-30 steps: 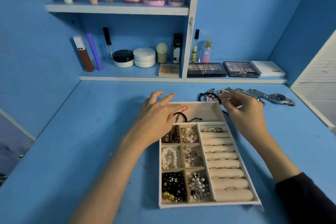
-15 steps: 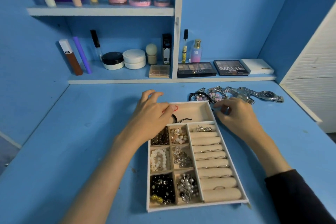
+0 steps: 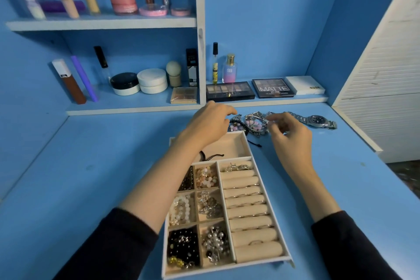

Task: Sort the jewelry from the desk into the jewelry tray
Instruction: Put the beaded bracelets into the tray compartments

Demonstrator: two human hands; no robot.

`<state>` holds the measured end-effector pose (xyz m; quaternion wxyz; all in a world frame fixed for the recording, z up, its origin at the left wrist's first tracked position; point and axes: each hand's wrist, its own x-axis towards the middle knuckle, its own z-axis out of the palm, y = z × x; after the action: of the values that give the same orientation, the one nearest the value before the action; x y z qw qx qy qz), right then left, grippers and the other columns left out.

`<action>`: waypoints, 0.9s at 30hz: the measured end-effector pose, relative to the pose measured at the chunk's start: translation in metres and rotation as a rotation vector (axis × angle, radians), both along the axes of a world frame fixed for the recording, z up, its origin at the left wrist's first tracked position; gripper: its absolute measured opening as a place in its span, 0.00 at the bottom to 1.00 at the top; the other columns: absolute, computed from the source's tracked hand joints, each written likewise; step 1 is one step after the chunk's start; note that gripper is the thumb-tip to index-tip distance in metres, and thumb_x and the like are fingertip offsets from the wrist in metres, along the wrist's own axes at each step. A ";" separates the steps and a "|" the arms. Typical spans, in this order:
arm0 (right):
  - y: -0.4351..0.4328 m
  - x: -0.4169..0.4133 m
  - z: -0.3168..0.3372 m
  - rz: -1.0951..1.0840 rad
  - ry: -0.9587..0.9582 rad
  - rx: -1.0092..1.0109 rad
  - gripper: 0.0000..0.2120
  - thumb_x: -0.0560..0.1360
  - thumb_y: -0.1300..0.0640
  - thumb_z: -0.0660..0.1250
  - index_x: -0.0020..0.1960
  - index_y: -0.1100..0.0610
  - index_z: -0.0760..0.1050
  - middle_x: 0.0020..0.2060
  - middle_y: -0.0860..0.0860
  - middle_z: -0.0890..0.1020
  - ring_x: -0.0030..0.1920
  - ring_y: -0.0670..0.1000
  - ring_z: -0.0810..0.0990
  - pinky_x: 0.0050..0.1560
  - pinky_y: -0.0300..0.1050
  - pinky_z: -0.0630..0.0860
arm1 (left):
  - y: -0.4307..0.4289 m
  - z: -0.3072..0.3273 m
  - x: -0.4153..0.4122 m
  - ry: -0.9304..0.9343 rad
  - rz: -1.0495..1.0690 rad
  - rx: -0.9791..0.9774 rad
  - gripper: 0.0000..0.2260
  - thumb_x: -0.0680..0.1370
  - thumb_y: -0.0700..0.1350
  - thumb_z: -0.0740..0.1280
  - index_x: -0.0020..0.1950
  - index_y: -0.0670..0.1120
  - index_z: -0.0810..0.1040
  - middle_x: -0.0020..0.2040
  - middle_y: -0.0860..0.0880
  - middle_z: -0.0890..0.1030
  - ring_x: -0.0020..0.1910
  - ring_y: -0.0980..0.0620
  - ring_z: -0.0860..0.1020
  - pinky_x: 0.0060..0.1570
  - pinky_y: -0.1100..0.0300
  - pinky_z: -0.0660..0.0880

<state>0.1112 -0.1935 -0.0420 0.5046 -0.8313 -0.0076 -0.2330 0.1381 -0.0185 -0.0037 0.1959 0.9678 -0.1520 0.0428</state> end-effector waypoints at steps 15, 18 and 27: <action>0.001 0.004 -0.003 0.008 0.019 0.041 0.07 0.75 0.64 0.63 0.45 0.55 0.79 0.29 0.46 0.75 0.29 0.38 0.72 0.31 0.33 0.67 | -0.006 0.013 0.010 -0.078 -0.004 -0.116 0.09 0.75 0.37 0.65 0.51 0.46 0.81 0.46 0.48 0.79 0.37 0.56 0.75 0.43 0.60 0.74; -0.001 0.006 -0.006 0.010 -0.005 -0.091 0.07 0.74 0.64 0.64 0.46 0.57 0.79 0.33 0.49 0.77 0.37 0.45 0.75 0.37 0.40 0.70 | -0.003 0.027 0.001 -0.143 0.009 -0.214 0.08 0.76 0.38 0.65 0.51 0.46 0.81 0.44 0.50 0.78 0.37 0.59 0.73 0.43 0.68 0.72; -0.003 0.014 -0.009 0.005 -0.037 -0.669 0.06 0.73 0.61 0.68 0.48 0.59 0.81 0.44 0.57 0.79 0.50 0.59 0.72 0.40 0.44 0.64 | 0.012 0.059 -0.026 -0.224 0.110 -0.490 0.07 0.74 0.39 0.67 0.50 0.47 0.81 0.42 0.47 0.81 0.39 0.50 0.81 0.43 0.55 0.80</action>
<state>0.1248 -0.1963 -0.0513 0.2039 -0.9465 -0.0947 -0.2316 0.1124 -0.0062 0.0558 0.4037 0.8876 -0.1048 0.1956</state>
